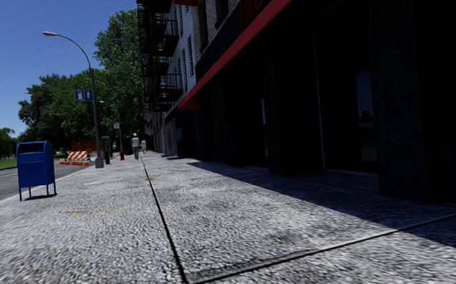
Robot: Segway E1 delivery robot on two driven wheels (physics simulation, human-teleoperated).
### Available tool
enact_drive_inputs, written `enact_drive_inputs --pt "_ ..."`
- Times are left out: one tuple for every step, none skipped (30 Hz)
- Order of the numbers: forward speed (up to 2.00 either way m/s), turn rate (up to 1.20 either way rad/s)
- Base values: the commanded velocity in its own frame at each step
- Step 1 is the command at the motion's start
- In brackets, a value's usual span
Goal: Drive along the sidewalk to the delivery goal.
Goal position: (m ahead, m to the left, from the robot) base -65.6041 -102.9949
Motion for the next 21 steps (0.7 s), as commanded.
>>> enact_drive_inputs --pt "0.32 -0.02" --pt "0.4 -0.11" --pt "0.46 -0.2" --pt "0.53 -0.25" --pt "0.56 -0.37" --pt "0.56 -0.37" --pt "0.57 -0.41" --pt "0.57 -0.43" --pt "0.57 -0.43" --pt "0.57 -0.43" --pt "0.57 -0.44" --pt "0.57 -0.46" --pt "0.57 -0.47" --pt "0.57 -0.47" --pt "0.57 -0.6" --pt "0.57 -0.76" --pt "0.58 -0.81" --pt "0.58 -0.81" --pt "0.58 -0.82" --pt "0.58 -0.82" --pt "0.59 -0.82"
